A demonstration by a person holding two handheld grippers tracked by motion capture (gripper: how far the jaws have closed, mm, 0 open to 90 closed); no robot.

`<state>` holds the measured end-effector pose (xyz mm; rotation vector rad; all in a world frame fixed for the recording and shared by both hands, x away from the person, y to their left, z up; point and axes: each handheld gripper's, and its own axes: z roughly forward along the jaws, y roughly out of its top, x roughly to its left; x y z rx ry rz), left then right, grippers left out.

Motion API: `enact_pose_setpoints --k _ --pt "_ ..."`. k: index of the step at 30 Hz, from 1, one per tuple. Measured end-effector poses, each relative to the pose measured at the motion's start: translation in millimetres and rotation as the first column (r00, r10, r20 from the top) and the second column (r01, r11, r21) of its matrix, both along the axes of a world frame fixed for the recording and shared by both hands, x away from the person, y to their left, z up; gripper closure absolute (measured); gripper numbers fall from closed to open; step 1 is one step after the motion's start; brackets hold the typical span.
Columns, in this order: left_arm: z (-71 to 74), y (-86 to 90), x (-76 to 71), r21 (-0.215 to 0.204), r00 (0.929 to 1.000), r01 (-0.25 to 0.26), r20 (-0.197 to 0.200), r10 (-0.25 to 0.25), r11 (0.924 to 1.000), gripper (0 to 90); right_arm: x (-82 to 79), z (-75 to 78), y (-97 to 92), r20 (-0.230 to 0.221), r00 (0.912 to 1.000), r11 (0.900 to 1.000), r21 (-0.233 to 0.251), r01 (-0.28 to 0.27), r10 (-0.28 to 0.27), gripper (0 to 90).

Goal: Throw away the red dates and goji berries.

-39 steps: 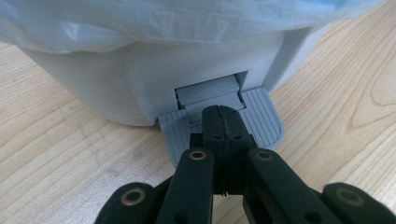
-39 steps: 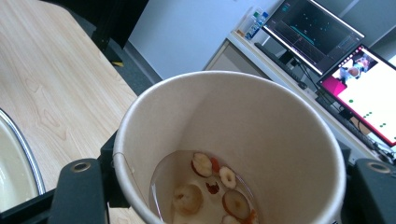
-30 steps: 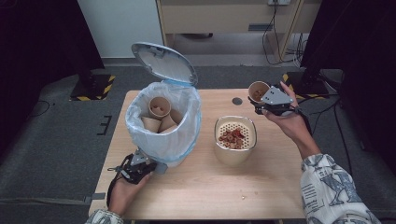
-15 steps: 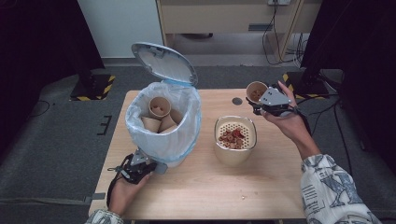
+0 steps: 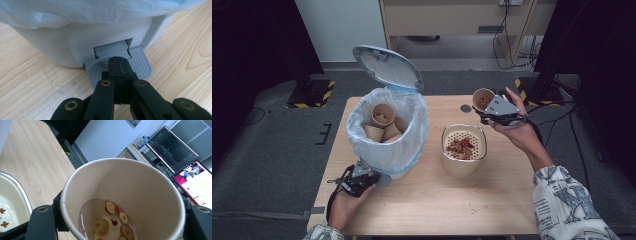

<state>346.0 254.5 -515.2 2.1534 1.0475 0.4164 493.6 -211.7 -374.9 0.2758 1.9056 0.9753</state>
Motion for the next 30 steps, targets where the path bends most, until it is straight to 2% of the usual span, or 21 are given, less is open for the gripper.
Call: enact_pose_setpoints --k 5,9,12,30 --pt "0.0 0.0 0.1 0.000 1.0000 0.001 0.000 -0.001 1.0000 90.0 -1.5 -0.6 1.2 0.002 1.0000 0.9997 -0.025 -0.008 0.008 29.0" --pt "0.0 -0.1 0.0 0.002 1.0000 0.001 0.001 -0.001 1.0000 90.0 -1.5 0.2 1.7 0.005 1.0000 0.9998 -0.017 -0.004 0.004 29.0" --pt "0.0 -0.2 0.0 0.002 1.0000 0.001 0.001 -0.001 1.0000 90.0 -2.8 -0.7 6.5 0.005 0.9997 0.9995 -0.021 -0.022 0.022 29.0" --pt "0.0 -0.1 0.1 0.002 1.0000 0.001 0.001 -0.001 1.0000 90.0 -12.5 -7.6 14.8 0.028 0.9983 0.9914 -0.122 -0.047 0.051 28.8"
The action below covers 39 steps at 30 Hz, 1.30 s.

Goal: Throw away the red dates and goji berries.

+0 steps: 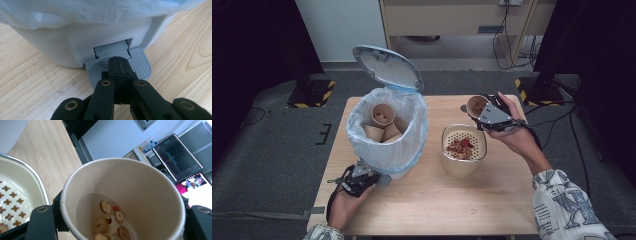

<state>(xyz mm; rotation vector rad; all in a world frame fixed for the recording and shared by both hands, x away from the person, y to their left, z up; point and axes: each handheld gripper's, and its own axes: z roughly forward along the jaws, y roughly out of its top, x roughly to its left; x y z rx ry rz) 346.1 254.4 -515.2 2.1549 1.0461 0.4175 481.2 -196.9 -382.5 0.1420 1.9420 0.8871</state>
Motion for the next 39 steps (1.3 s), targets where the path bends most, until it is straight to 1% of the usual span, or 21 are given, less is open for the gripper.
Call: enact_pose_setpoints --k 5,7,12,14,24,32,33,34,35,38,39 --pt "0.0 0.0 0.0 0.000 1.0000 0.000 0.000 0.000 1.0000 90.0 -2.8 -3.5 0.5 0.010 0.9999 0.9997 -0.025 -0.007 0.008 28.7" --pt "0.0 0.0 0.0 0.000 1.0000 0.000 0.000 0.000 1.0000 90.0 -3.3 -3.9 0.4 0.012 0.9999 0.9996 -0.029 -0.007 0.007 28.6" --pt "0.0 0.0 0.1 0.000 1.0000 0.000 0.000 0.000 1.0000 90.0 -5.5 -4.4 -0.1 0.025 0.9997 0.9985 -0.055 -0.007 0.008 28.6" --pt "0.0 0.0 0.0 0.000 1.0000 0.000 0.000 0.000 1.0000 90.0 -6.8 -4.4 -0.4 0.029 0.9996 0.9986 -0.053 -0.006 0.007 28.5" --pt "0.0 -0.1 0.0 0.000 1.0000 0.000 0.001 0.000 1.0000 90.0 -10.2 -5.1 0.2 0.042 0.9990 0.9956 -0.093 -0.006 0.010 28.5" --pt "0.0 0.0 0.1 0.000 1.0000 0.000 0.000 0.000 1.0000 90.0 -11.4 -5.0 0.0 0.055 0.9983 0.9939 -0.109 -0.012 0.018 28.5" --pt "0.0 0.0 0.1 0.000 1.0000 0.000 0.000 0.000 1.0000 90.0 -13.1 -4.9 0.2 0.064 0.9977 0.9928 -0.119 -0.012 0.020 28.5" --pt "0.0 0.0 0.1 0.000 1.0000 0.000 0.000 0.000 1.0000 90.0 -13.1 -4.9 0.2 0.064 0.9977 0.9928 -0.119 -0.012 0.020 28.5" --pt "0.0 -0.1 0.0 0.000 1.0000 0.000 0.001 0.000 1.0000 90.0 -14.6 -5.0 0.6 0.072 0.9972 0.9912 -0.132 -0.013 0.023 28.6" --pt "0.0 -0.1 0.0 0.000 1.0000 0.000 0.001 0.000 1.0000 90.0 -16.4 -5.2 1.1 0.074 0.9969 0.9902 -0.139 -0.014 0.025 28.5" --pt "0.0 -0.1 0.0 0.001 1.0000 0.000 0.001 0.000 1.0000 90.0 -17.2 -5.1 1.4 0.082 0.9963 0.9882 -0.153 -0.013 0.026 28.5"
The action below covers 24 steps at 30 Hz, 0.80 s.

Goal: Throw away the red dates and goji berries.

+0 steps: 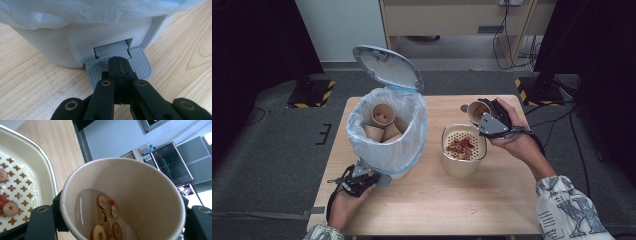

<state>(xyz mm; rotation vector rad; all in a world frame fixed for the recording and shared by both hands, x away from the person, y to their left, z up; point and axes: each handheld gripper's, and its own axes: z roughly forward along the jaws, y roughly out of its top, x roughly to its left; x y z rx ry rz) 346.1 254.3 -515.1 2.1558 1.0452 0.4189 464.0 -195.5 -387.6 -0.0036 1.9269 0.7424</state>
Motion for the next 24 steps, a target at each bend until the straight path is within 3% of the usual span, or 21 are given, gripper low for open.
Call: enact_pose_setpoints --k 15,24 --pt "0.0 0.0 0.0 0.000 1.0000 -0.001 0.001 0.001 1.0000 90.0 -9.0 -1.4 6.0 0.057 0.9983 0.9937 -0.112 -0.005 0.012 28.5" --pt "0.0 -0.1 0.0 0.000 1.0000 -0.001 0.001 0.001 1.0000 90.0 -11.5 -1.9 7.8 0.072 0.9972 0.9899 -0.141 -0.010 0.020 28.5"
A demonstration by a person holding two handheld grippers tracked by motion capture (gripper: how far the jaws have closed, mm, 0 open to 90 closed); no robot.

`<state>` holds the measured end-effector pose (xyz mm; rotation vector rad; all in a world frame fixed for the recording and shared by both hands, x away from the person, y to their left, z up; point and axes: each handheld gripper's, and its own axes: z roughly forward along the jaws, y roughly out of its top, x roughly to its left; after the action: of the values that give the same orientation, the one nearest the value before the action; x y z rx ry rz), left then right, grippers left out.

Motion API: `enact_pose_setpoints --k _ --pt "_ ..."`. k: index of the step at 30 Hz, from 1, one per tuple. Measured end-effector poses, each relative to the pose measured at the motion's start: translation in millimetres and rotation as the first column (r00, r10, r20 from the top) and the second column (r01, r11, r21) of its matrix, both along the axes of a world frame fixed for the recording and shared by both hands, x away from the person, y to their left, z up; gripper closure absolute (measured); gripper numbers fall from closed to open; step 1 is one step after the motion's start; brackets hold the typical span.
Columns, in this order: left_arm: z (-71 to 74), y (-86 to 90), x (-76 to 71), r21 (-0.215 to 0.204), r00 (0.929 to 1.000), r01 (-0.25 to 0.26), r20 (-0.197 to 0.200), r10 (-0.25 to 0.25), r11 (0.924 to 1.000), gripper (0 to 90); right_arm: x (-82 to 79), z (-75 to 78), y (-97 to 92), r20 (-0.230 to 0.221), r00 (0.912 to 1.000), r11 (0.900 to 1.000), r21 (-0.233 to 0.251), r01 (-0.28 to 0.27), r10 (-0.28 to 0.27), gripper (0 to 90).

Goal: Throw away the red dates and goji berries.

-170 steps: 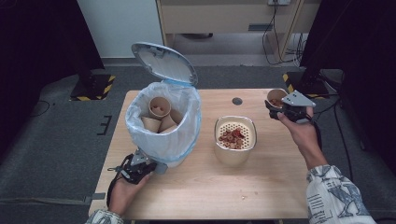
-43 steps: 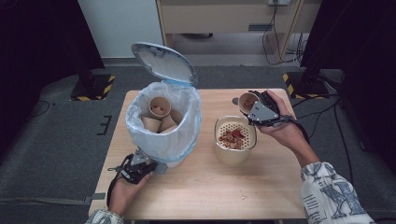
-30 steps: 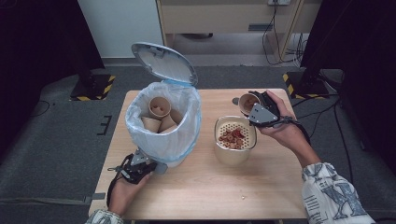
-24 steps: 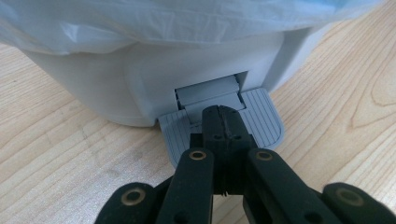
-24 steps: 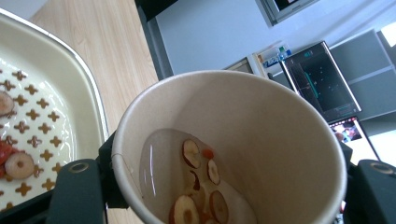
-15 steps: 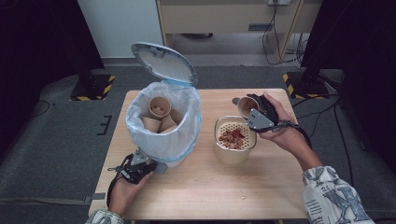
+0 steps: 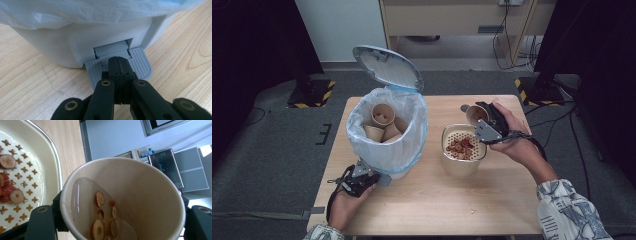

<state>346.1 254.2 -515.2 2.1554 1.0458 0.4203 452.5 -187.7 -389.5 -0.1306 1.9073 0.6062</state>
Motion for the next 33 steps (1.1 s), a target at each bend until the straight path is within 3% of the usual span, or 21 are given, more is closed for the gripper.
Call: enact_pose_setpoints --k 24,33 --pt "0.0 0.0 0.0 0.000 1.0000 0.000 0.000 0.000 1.0000 90.0 -2.7 7.9 2.3 0.018 0.9998 0.9998 -0.020 -0.006 0.007 28.4" --pt "0.0 -0.1 0.1 -0.001 1.0000 -0.001 -0.001 0.001 1.0000 90.0 -6.6 8.1 6.8 0.056 0.9983 0.9954 -0.095 -0.012 0.018 28.3"
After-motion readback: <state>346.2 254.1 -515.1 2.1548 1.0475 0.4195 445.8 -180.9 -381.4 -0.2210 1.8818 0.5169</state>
